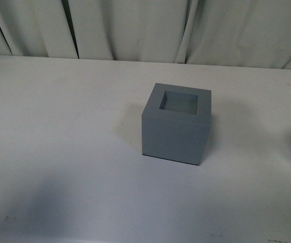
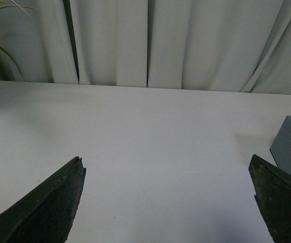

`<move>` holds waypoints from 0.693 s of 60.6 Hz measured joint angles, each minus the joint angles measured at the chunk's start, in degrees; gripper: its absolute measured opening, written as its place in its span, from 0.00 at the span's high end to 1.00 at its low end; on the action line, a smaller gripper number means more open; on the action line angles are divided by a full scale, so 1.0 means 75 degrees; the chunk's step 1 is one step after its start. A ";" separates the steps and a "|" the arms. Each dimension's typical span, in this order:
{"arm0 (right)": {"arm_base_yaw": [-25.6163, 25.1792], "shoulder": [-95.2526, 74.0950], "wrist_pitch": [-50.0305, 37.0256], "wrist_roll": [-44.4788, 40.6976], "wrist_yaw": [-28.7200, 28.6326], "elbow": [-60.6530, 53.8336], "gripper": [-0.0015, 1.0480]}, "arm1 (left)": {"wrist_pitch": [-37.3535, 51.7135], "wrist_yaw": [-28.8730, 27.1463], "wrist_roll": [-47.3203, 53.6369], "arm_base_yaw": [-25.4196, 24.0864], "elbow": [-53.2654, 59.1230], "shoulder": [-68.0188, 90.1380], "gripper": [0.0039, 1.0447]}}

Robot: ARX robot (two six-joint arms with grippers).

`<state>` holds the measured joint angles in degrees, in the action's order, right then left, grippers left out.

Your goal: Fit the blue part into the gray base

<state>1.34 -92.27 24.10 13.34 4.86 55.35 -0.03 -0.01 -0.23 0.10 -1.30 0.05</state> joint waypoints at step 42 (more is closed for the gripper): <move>0.0111 0.0624 0.0303 -0.1311 -0.1163 0.0635 0.54 | 0.0000 -0.0003 0.0000 0.0000 0.0000 0.0000 0.06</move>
<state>2.17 -87.59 26.37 3.51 -3.86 60.12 -0.03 -0.03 -0.23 0.10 -1.30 0.05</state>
